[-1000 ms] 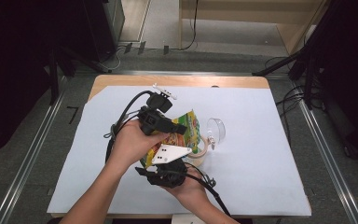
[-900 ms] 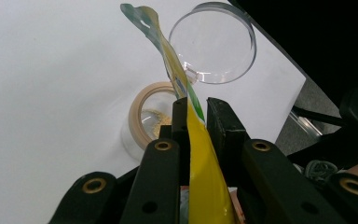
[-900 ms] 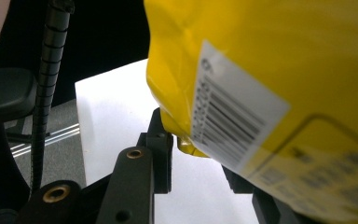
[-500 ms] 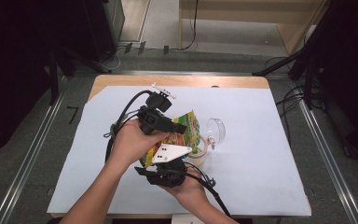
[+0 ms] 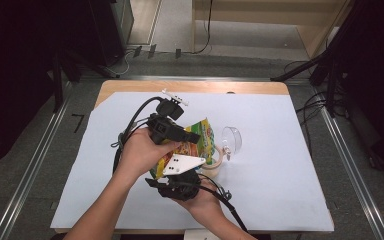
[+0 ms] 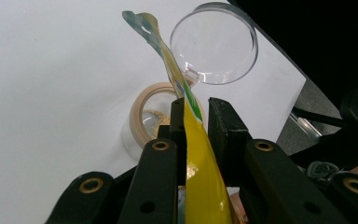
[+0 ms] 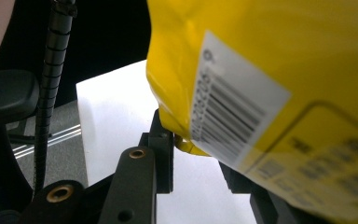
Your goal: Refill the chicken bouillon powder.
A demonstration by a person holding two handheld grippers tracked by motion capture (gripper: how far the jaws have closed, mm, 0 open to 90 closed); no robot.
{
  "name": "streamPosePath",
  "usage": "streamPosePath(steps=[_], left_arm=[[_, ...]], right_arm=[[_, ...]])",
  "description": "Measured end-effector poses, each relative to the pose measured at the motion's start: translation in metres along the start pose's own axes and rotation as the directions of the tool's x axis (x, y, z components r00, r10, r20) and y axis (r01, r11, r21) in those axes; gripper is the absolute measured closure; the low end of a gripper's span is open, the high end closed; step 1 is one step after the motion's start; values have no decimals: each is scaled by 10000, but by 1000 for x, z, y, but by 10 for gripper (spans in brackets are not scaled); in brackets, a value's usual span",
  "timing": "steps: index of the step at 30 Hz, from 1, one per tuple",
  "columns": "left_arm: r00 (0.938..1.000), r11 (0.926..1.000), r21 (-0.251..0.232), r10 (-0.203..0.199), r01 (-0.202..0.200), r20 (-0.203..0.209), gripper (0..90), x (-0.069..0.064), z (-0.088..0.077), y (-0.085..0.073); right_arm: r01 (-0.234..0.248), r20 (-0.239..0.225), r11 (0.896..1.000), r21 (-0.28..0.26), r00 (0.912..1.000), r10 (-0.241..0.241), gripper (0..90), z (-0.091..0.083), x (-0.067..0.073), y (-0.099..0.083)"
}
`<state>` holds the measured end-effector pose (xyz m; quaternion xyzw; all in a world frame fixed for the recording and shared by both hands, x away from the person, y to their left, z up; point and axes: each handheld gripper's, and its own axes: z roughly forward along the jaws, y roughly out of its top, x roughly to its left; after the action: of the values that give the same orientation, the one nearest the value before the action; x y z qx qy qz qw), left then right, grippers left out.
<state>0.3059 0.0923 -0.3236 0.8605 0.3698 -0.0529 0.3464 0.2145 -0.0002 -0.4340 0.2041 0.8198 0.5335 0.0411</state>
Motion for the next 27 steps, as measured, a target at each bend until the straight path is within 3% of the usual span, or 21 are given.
streamPosePath(steps=[22,27], left_arm=[[10000,10000,-61,25,-25,-5,794,0,-1,-1],[10000,10000,-53,-55,55,25,789,2,-1,0]], right_arm=[[70,77,10000,9,9999,-70,701,0,0,0],[-98,-18,9999,32,10000,98,701,-1,1,1]])
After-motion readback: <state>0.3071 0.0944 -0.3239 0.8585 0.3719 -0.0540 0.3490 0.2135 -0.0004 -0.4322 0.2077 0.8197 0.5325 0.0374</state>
